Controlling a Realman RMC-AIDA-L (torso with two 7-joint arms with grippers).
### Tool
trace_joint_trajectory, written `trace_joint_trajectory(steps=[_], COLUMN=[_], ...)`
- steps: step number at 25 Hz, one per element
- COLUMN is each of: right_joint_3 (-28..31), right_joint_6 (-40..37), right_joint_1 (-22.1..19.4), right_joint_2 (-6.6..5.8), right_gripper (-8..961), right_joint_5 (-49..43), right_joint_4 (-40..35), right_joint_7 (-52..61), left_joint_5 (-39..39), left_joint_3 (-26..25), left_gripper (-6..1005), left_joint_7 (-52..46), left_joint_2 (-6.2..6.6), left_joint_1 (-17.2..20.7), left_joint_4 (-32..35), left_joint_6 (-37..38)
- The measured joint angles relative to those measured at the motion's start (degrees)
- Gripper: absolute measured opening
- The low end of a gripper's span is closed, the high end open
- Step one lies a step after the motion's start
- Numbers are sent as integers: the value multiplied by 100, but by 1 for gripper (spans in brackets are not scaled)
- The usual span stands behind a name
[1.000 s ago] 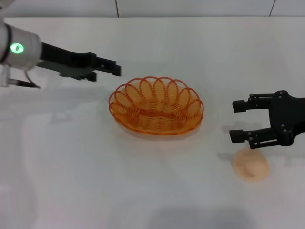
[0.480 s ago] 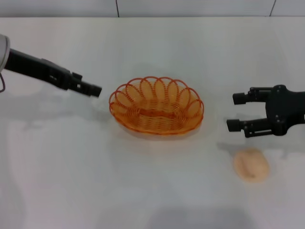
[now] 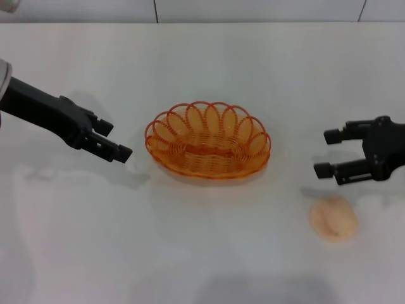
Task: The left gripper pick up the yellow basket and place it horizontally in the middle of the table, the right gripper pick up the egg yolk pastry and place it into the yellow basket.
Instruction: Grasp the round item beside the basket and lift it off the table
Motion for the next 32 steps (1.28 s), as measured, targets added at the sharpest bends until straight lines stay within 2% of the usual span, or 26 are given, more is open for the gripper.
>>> trace_joint_trajectory(steps=[9,15,23,32], right_joint_3=[-276,-314,-382,-472], right_joint_6=[-210,-222,-128,-161], right_joint_1=[-283,-432,-473,-428], right_joint_2=[12,15,21,25], right_gripper=[768,765,761,756], right_joint_5=[-335,-509,-718,-1018], right_joint_4=[-503,-527,-496,-668], right_joint_7=[32,12,17,198], left_joint_5=[-13,-35,-44,-49], left_joint_3=[-13,-28,-19,-5], left_gripper=[879,878,878,878], left_joint_7=[73,78,39,-34], left_joint_2=[-70,-186,-317,-343], left_joint_1=[22,22,-1,-9], left_joint_4=[37,40,41,31], left_joint_6=[-265,-465,-572,-592])
